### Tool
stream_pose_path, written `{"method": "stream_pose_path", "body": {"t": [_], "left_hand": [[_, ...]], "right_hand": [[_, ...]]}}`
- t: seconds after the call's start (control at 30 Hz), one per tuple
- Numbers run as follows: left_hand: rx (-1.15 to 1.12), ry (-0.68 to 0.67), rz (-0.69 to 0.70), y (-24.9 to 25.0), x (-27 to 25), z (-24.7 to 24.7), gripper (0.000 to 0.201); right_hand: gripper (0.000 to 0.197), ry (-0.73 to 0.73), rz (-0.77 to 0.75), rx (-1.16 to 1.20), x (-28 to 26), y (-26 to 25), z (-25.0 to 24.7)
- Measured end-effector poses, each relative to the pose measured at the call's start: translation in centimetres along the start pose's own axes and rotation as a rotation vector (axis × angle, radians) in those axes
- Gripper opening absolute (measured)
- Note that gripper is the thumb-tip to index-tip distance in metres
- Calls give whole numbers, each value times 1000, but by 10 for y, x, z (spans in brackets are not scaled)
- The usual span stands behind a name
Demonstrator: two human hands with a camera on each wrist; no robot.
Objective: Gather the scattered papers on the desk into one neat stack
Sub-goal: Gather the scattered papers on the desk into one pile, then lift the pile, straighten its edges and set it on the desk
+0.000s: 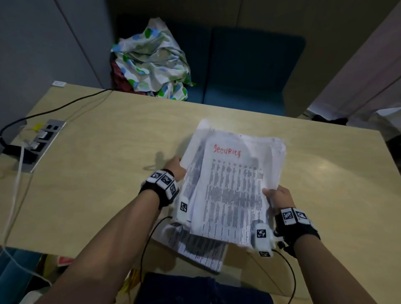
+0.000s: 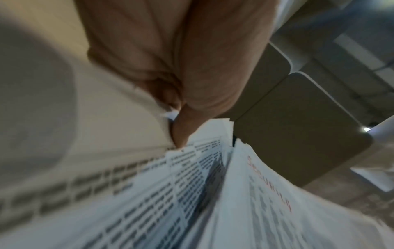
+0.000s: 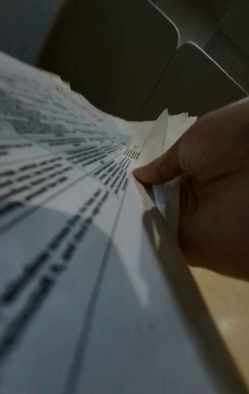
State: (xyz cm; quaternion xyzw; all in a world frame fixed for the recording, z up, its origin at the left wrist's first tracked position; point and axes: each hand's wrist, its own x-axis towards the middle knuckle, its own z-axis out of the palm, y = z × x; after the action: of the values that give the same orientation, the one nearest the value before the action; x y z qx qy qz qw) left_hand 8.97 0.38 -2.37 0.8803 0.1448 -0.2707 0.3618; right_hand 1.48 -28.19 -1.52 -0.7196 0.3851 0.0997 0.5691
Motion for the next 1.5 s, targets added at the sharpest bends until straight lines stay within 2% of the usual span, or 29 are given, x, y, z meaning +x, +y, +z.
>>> {"method": "stream_pose_path", "body": {"t": [0.07, 0.17, 0.27, 0.33, 0.4, 0.5, 0.57, 0.63, 0.67, 0.73, 0.83, 0.9, 0.97, 1.03, 1.13, 1.23, 1.3, 1.37, 1.43, 1.5], "left_hand": [[-22, -49, -61, -10, -3, 9, 43], [-139, 18, -122, -16, -8, 23, 53], [-195, 19, -127, -12, -14, 28, 64], [-164, -19, -54, -12, -18, 30, 67], [-116, -45, 50, -12, -20, 32, 61], [-9, -13, 216, 1, -33, 36, 50], [90, 16, 339, 14, -48, 37, 45], [111, 5, 461, 25, -64, 38, 34], [78, -10, 509, 30, -72, 36, 30], [-29, -29, 542, 35, -82, 28, 32], [-293, -116, 504, 35, -85, 10, 52], [-363, -160, 457, 28, -77, 2, 58], [-342, -220, 359, 14, -64, -3, 62], [-195, -245, 235, -1, -51, -4, 62], [215, -147, 114, -19, -40, 0, 30], [326, -25, -1, -23, -47, 8, 21], [398, 28, -67, -26, -49, 15, 42], [386, 10, -119, -27, -51, 21, 63], [212, -21, -130, -25, -52, 24, 76], [20, -6, -110, -20, -53, 25, 81]], "right_hand": [[24, -45, -12, -154, 3, 0, 15], [33, -39, -1, -309, 5, 3, 36], [37, -5, 29, -410, 6, 7, 48], [40, -14, 43, -436, 6, 8, 55], [43, -45, 70, -440, 3, 7, 58], [43, -48, 89, -442, 6, 9, 60], [32, -50, 89, -424, 6, 8, 56], [11, -67, 86, -393, 8, 8, 49], [13, -71, 96, -348, 10, 8, 44], [32, -74, 132, -172, 13, 10, 34], [47, -144, 204, 182, 11, 13, 20], [48, -184, 181, 172, 11, 15, 16], [53, -198, 165, -2, 17, 23, 17], [43, -179, 151, -222, 7, 18, 21], [17, -198, 146, -455, -15, 11, 29], [8, -201, 194, -548, -24, 18, 42], [8, -161, 219, -574, -27, 23, 50], [20, -73, 234, -603, -32, 23, 53], [32, -18, 252, -586, -35, 21, 54], [54, -27, 295, -436, -31, 23, 57]]}}
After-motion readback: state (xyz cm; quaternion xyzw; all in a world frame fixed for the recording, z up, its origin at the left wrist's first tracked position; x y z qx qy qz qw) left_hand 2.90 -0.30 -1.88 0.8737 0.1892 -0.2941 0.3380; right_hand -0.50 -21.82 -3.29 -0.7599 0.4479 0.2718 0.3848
